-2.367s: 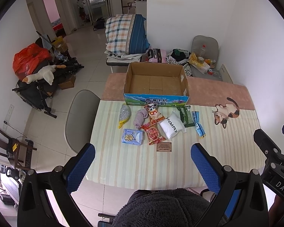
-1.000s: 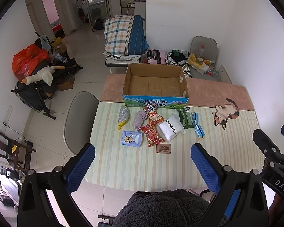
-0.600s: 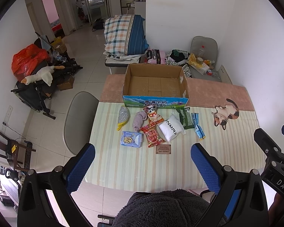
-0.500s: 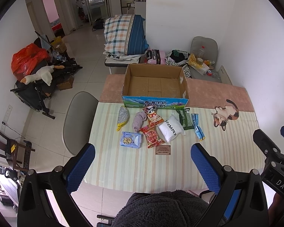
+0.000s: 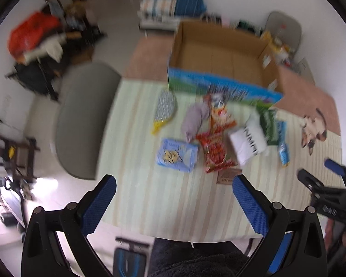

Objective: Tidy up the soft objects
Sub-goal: 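Grasp the red snack bag with the left tool while the right tool grasps the white KNMAX bag, then carry both bags into the cardboard box and open both tools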

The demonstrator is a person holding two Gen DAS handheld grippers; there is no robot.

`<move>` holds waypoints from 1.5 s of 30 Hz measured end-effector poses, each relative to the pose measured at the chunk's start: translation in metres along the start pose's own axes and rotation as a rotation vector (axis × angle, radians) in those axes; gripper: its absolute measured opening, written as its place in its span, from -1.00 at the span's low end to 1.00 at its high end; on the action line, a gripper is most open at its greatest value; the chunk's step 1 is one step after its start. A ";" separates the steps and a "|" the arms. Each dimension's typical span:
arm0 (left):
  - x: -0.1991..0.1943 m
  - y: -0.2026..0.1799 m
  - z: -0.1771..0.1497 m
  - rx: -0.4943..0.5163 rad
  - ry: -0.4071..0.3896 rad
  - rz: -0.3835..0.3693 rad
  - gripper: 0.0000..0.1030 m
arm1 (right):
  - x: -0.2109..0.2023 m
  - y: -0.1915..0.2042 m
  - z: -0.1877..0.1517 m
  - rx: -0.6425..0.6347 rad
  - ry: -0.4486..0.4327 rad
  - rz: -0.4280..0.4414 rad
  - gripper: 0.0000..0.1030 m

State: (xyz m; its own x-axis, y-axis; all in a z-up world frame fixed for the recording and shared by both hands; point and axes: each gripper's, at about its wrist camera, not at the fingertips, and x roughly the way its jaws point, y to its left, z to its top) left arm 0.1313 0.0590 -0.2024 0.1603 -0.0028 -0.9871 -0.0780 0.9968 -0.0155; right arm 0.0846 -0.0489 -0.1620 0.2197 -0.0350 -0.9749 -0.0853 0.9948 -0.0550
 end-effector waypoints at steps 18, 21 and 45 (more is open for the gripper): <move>0.154 -0.035 0.013 -0.162 0.274 -0.097 0.87 | 0.272 0.021 0.068 -0.137 0.407 0.050 0.76; 0.173 -0.050 0.019 -0.165 0.310 -0.117 0.46 | 0.263 0.005 0.063 -0.092 0.413 0.055 0.53; 0.242 -0.101 -0.003 -0.029 0.370 -0.008 -0.13 | 0.315 -0.053 0.017 0.124 0.440 0.115 0.69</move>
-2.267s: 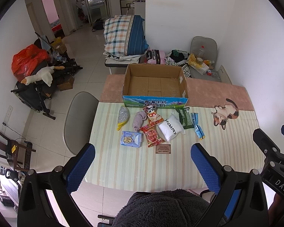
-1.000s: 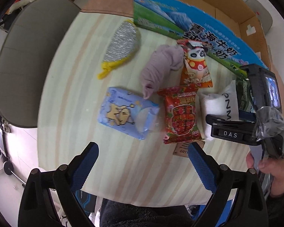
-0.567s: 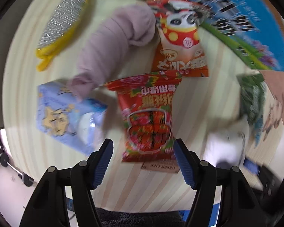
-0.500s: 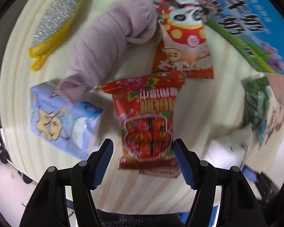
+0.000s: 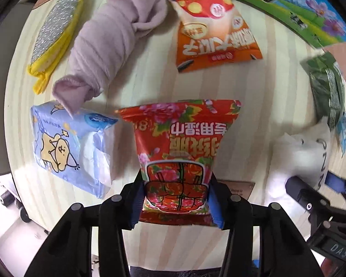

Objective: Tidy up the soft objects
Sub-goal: 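Carry both bags into the cardboard box and open both tools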

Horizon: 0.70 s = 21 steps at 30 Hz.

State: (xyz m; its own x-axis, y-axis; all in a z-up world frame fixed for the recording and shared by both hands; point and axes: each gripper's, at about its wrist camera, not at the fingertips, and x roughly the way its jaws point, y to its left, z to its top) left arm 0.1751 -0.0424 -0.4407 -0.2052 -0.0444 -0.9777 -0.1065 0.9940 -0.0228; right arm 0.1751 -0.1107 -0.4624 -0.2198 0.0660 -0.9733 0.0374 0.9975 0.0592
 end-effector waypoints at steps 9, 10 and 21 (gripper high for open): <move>-0.052 -0.004 -0.024 0.035 -0.111 0.021 -0.19 | -0.026 -0.002 -0.023 0.011 -0.041 0.012 0.26; -0.059 -0.002 -0.026 0.045 -0.130 0.017 -0.19 | -0.028 -0.008 -0.027 0.019 -0.050 0.020 0.25; -0.236 -0.003 0.006 0.197 -0.374 -0.124 -0.19 | -0.152 -0.015 -0.026 0.108 -0.255 0.179 0.23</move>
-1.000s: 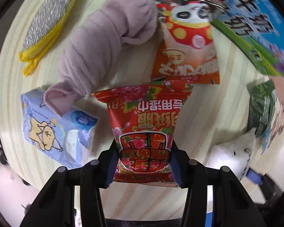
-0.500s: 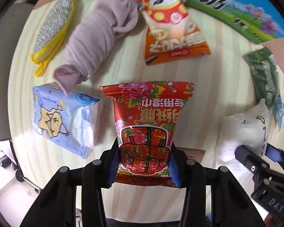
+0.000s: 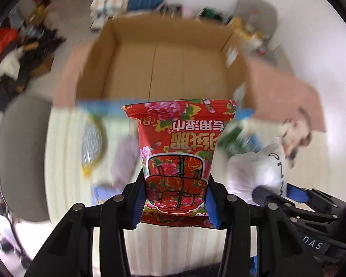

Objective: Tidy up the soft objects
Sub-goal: 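Carry both bags into the cardboard box and open both tools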

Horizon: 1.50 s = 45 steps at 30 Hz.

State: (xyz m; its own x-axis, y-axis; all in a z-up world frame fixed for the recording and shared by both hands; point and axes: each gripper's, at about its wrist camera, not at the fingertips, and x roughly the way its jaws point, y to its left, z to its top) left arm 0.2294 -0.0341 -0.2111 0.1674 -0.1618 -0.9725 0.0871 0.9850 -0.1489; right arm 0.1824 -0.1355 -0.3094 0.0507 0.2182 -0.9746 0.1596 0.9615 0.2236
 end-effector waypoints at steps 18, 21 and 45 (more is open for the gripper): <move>0.162 0.055 0.252 0.004 0.254 -0.032 -0.19 | 0.042 0.073 0.274 0.044 -0.036 -0.108 0.23; 0.188 0.052 0.262 0.018 0.295 -0.031 -0.19 | 0.074 0.065 0.300 0.045 -0.017 -0.124 0.23; 0.155 0.059 0.261 0.025 0.253 0.066 0.84 | 0.087 0.059 0.336 -0.005 0.050 -0.179 0.94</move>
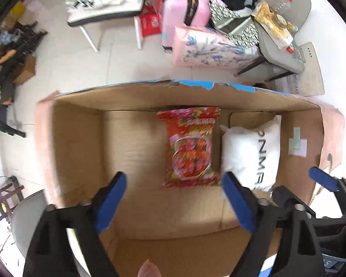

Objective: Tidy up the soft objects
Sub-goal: 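Carry both bags into the cardboard box and open both tools, then grasp the blue tissue pack with the left tool while the right tool grasps the green bag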

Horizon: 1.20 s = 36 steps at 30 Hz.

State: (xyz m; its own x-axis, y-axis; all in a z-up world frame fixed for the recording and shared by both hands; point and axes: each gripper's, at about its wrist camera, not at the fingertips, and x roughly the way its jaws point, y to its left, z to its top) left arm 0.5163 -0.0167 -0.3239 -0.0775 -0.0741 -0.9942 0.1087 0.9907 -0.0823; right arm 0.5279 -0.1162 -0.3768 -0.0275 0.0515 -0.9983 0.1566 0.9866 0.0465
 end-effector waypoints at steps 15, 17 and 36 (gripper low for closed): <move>-0.083 0.016 -0.109 -0.107 -0.274 0.094 0.97 | -0.082 0.018 -0.103 -0.094 -0.200 -0.039 1.00; -0.093 0.011 -0.125 -0.112 -0.306 0.098 0.97 | -0.096 0.019 -0.117 -0.079 -0.267 -0.041 1.00; 0.018 0.039 -0.306 -0.569 -0.085 -0.074 0.97 | 0.017 -0.091 -0.224 -0.261 0.011 -0.205 1.00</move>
State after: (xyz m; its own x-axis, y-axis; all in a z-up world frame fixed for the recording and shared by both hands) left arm 0.2159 0.0560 -0.3237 0.0173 -0.1309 -0.9913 -0.4459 0.8863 -0.1248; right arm 0.2923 -0.1699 -0.3903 -0.0432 -0.1517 -0.9875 -0.1115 0.9830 -0.1461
